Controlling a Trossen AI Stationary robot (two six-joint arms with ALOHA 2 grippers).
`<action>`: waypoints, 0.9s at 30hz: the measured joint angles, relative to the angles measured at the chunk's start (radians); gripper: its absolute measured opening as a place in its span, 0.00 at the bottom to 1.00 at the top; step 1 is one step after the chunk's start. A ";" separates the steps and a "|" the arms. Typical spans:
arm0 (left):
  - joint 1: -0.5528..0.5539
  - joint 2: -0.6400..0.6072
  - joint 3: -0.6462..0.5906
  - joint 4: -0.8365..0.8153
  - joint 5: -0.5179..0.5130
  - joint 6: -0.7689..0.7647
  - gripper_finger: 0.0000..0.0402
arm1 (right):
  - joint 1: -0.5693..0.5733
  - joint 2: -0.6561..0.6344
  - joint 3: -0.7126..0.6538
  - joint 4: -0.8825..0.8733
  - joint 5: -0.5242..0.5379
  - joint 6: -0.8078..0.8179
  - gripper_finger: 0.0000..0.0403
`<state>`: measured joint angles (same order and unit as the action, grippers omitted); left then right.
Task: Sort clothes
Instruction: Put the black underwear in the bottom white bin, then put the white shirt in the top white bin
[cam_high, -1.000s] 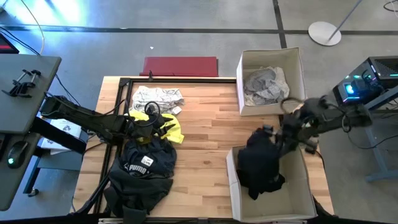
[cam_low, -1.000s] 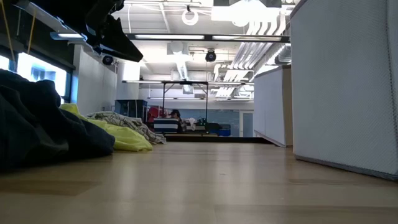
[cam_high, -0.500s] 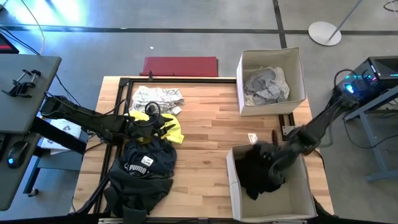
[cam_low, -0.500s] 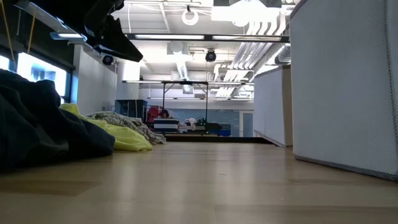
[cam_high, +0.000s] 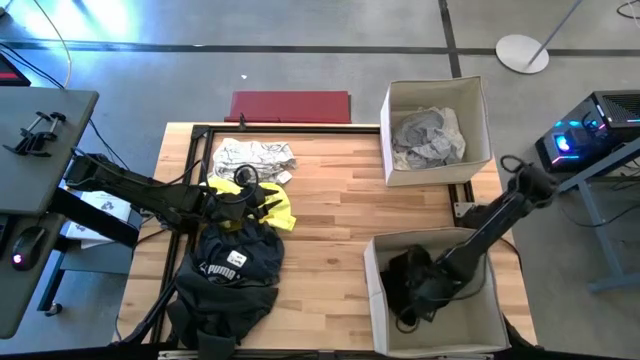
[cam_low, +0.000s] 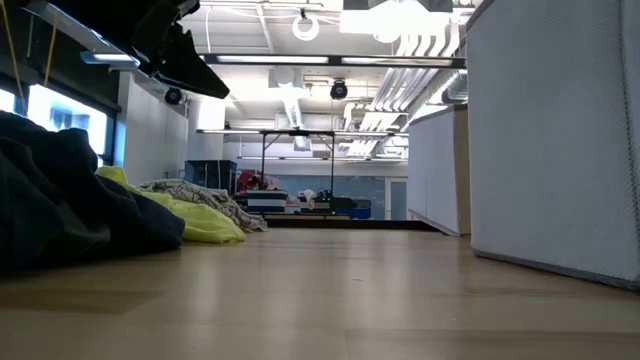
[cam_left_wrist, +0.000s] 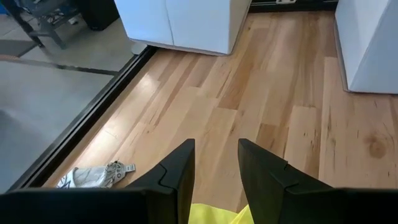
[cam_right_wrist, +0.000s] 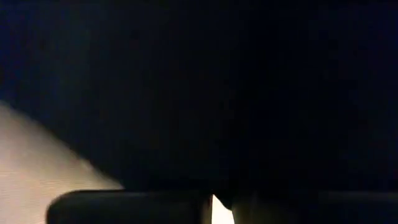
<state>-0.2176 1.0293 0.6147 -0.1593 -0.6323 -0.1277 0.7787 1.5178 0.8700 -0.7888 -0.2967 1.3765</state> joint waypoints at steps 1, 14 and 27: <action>0.000 0.000 0.000 0.000 0.000 0.002 0.27 | -0.005 0.009 0.000 -0.006 -0.043 0.003 0.08; 0.002 0.000 0.000 0.054 0.000 0.073 0.27 | -0.009 -0.274 0.000 0.086 -0.032 0.277 0.41; -0.002 0.000 0.000 0.105 0.001 0.083 0.27 | 0.089 -0.422 0.278 0.116 0.771 -0.327 0.43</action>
<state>-0.2192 1.0294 0.6147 -0.0543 -0.6315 -0.0448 0.8676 1.0956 1.1484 -0.6726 0.4740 1.0494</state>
